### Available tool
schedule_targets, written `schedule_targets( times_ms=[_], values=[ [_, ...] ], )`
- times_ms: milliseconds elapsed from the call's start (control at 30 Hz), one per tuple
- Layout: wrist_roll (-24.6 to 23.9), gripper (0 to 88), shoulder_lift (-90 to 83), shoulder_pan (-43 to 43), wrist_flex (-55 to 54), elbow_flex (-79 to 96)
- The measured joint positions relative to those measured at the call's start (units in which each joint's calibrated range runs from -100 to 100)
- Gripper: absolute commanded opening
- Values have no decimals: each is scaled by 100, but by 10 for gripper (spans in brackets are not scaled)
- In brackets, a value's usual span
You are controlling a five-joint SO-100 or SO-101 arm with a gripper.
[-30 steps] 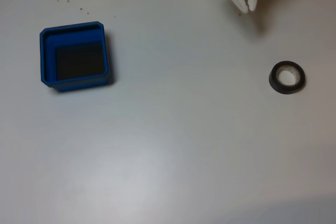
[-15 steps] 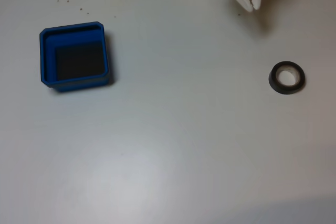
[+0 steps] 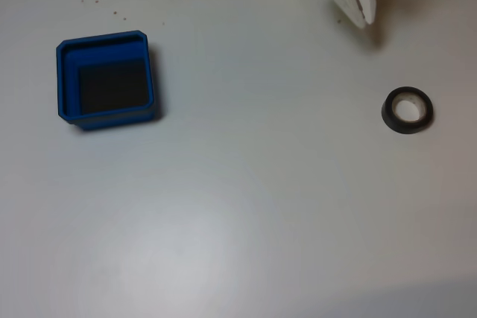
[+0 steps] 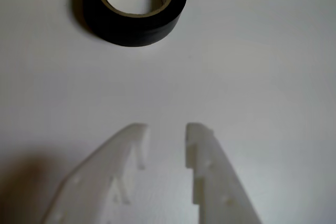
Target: Pick the black tape roll and drop it in the blue box
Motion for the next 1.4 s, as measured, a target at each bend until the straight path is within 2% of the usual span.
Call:
schedule_targets(
  times_ms=[467, 1067, 1200, 1400],
  values=[
    [0, 7, 1897, 0, 0, -1318],
    [0, 7, 5834, 0, 74, -4063],
    [-17, 7, 6181, 0, 862, -4807],
    [-159, 7, 6232, 0, 2718, -6350]
  ],
)
